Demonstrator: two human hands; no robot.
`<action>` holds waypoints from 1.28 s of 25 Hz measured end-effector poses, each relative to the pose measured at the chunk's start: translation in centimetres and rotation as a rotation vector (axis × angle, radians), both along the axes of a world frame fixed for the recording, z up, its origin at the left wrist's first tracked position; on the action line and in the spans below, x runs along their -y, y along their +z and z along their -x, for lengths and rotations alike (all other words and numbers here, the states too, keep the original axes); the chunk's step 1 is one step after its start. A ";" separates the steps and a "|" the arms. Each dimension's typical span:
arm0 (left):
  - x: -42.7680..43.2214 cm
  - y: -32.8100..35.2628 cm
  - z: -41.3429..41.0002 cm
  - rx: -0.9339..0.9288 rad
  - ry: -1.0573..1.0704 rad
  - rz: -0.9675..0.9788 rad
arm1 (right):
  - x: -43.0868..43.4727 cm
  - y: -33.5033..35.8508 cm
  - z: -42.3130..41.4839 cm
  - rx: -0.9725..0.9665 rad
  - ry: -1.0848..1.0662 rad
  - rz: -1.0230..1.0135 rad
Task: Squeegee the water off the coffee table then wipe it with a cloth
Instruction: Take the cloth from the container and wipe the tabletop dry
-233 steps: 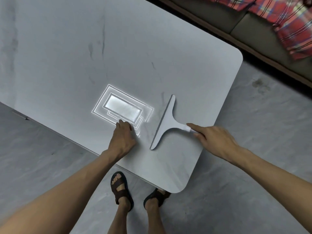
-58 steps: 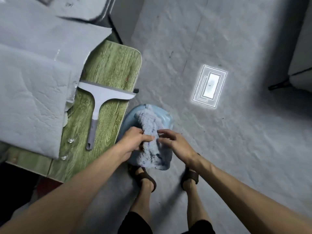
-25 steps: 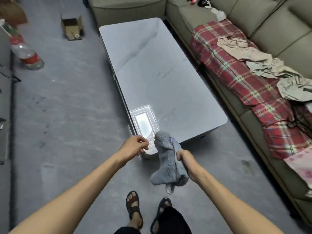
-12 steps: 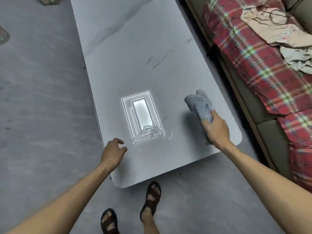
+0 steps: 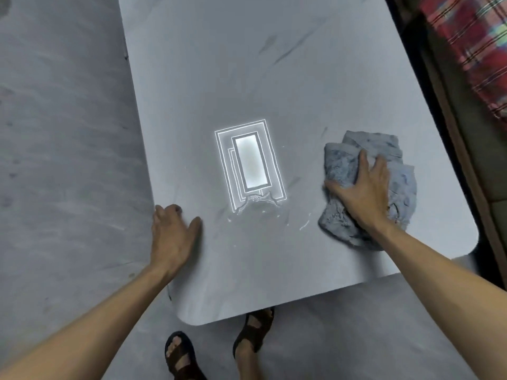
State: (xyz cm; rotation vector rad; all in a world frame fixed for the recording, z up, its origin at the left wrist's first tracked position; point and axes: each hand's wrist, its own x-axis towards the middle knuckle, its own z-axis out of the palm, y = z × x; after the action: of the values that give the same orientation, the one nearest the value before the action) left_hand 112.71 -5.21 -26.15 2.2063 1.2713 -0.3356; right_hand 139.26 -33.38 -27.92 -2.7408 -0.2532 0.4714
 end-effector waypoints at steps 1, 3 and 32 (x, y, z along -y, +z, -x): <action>-0.1 -0.2 0.1 0.017 0.032 0.022 | -0.4 -0.3 0.2 0.026 -0.027 -0.010; -0.4 -0.1 0.1 0.047 0.102 0.043 | -1.3 -0.6 0.7 0.098 -0.086 -0.069; -3.7 -1.2 4.6 0.406 0.341 0.325 | -18.5 -2.2 5.0 0.276 -0.073 -0.007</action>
State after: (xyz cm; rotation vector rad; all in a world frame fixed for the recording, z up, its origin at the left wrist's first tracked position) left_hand 108.16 -1.54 -27.37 1.6439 1.2336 0.0406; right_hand 134.29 -14.88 -30.16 -2.7928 -0.2215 0.0711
